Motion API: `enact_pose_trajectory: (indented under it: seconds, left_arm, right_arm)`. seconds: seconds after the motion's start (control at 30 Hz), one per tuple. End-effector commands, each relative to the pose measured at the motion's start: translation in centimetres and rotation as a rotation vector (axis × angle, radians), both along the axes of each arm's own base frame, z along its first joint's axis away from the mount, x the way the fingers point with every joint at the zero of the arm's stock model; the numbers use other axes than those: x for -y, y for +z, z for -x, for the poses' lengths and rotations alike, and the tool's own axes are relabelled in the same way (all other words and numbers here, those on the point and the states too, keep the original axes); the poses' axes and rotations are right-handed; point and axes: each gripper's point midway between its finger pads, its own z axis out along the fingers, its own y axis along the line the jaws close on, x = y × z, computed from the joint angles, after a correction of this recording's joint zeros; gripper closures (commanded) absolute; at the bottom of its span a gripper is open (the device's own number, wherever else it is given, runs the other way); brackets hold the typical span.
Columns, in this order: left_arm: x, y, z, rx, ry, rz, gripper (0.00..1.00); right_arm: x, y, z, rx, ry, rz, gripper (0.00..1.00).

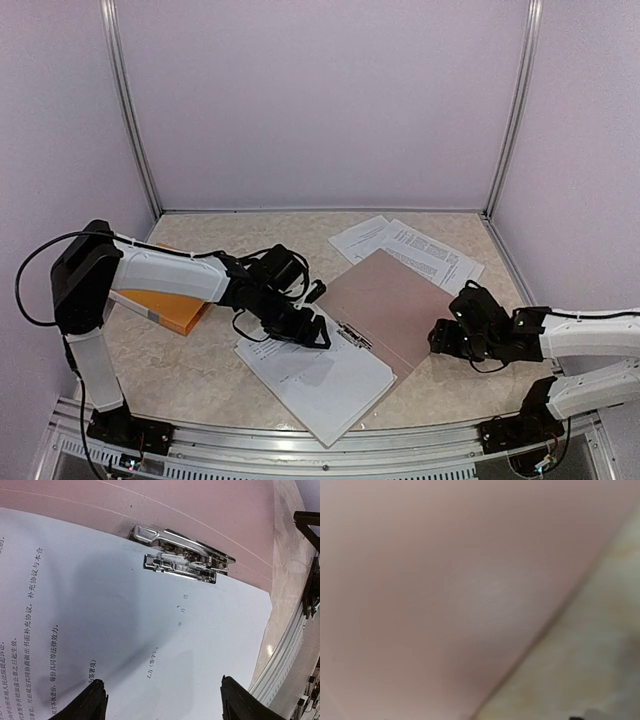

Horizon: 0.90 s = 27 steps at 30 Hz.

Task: Put the files into the folder
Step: Move the folder with some files to the center of the board.

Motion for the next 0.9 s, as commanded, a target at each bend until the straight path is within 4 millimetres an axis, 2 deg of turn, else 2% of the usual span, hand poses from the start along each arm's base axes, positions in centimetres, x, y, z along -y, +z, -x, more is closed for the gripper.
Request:
enact_pose_trajectory:
  seconds: [0.0,0.2,0.5,0.63,0.87]
  left_arm:
    - [0.1,0.5,0.0,0.053,0.008,0.007,0.25]
    - [0.3,-0.3,0.8,0.034,0.006,-0.001,0.25]
    - [0.2,-0.8,1.1,0.014,0.001,-0.018,0.26]
    - [-0.4,-2.5,1.9,-0.035,-0.001,-0.057,0.27]
    - [-2.1,-5.0,3.3,-0.093,0.009,-0.123,0.3]
  right_arm:
    - [2.9,-0.6,0.1,-0.011,-0.133,-0.063,0.25]
    - [5.0,-1.7,-0.6,-0.029,-0.196,-0.09,0.23]
    - [5.5,-3.1,-2.8,-0.037,-0.205,-0.229,0.26]
    - [5.2,-3.2,-3.9,-0.025,-0.223,-0.29,0.27]
    - [6.0,-3.9,-4.5,-0.017,-0.314,-0.353,0.27]
